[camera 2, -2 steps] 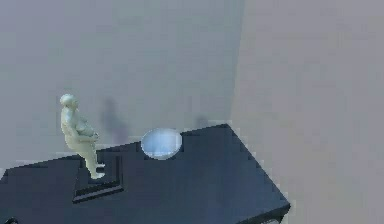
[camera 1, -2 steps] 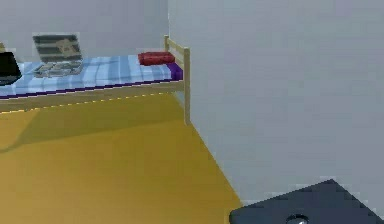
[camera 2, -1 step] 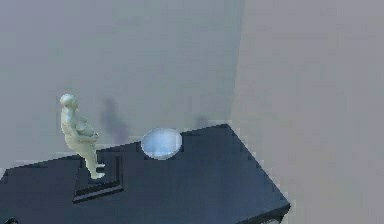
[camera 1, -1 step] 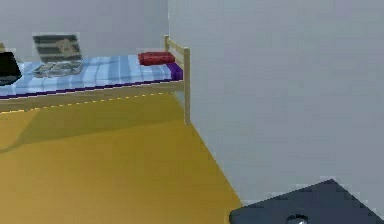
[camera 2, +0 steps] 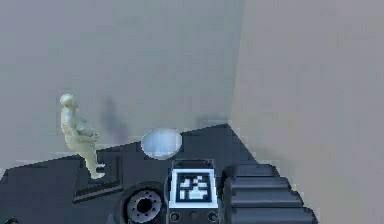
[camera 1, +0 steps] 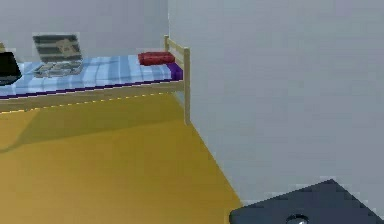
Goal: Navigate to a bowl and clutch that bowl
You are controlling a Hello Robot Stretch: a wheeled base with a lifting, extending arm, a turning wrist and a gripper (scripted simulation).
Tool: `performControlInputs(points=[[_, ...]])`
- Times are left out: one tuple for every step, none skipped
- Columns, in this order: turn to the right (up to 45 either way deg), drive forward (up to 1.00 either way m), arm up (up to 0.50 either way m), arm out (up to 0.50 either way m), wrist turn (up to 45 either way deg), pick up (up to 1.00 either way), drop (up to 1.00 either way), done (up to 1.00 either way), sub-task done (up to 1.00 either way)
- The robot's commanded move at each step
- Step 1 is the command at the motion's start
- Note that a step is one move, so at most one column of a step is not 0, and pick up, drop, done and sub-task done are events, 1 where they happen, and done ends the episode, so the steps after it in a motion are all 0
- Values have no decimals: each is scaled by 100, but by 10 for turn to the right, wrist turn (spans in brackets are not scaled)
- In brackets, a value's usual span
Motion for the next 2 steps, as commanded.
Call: performControlInputs(points=[[0, 0, 0, 22, 0, 0, 0, 0, 0], [0, 0, 0, 0, 450, 0, 0, 0, 0]])
